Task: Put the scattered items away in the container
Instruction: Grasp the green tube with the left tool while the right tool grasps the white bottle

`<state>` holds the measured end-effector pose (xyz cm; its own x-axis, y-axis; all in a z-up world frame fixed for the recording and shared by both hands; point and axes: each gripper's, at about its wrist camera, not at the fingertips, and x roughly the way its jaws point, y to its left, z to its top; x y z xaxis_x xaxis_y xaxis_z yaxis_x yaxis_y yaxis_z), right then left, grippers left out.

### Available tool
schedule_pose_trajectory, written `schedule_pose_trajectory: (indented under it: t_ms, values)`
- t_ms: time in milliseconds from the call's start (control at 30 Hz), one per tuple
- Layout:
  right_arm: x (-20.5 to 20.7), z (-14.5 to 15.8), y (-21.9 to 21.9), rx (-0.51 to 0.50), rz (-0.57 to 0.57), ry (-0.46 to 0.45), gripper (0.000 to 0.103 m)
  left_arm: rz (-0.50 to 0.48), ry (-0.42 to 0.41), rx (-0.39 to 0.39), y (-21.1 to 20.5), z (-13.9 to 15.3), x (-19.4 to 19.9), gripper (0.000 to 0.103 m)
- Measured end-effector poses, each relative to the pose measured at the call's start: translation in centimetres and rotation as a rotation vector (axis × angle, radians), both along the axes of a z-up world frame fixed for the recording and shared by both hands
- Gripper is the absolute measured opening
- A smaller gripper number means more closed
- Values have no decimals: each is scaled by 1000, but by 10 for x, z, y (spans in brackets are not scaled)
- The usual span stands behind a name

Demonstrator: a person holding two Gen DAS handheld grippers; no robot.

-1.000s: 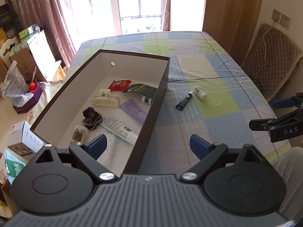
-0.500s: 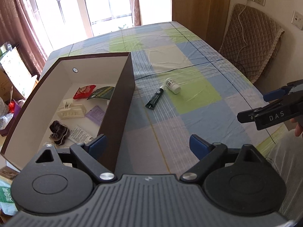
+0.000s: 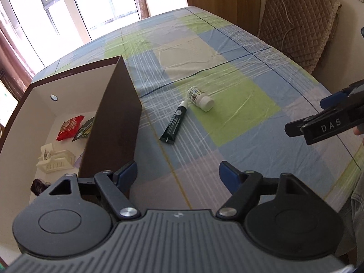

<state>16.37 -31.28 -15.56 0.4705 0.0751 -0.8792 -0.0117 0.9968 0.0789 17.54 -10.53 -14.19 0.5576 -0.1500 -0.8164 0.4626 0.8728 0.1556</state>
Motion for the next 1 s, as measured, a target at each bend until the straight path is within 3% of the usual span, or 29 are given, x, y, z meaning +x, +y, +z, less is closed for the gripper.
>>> schedule_pose_trajectory:
  t_ms: [167, 333, 633, 733, 833, 933, 1000]
  values:
    - [10, -4, -16, 17, -36, -17, 103, -17, 10, 25, -16, -22, 33, 62]
    - [16, -8, -32, 30, -63, -23, 103, -3, 29, 20, -19, -37, 58, 61]
    - [40, -9, -49, 30, -65, -38, 103, -3, 15, 90, -36, -48, 79, 58]
    - [45, -8, -49, 27, -60, -46, 103, -11, 29, 131, -43, -56, 85, 43]
    - [48, -8, -46, 20, -44, -51, 103, -49, 19, 158, -48, -59, 86, 36]
    - [51, -7, -42, 24, -20, -57, 103, -66, 52, 152, -49, -60, 84, 13]
    - [53, -5, -38, 36, 1, -63, 103, -63, 60, 153, -46, -60, 77, 12]
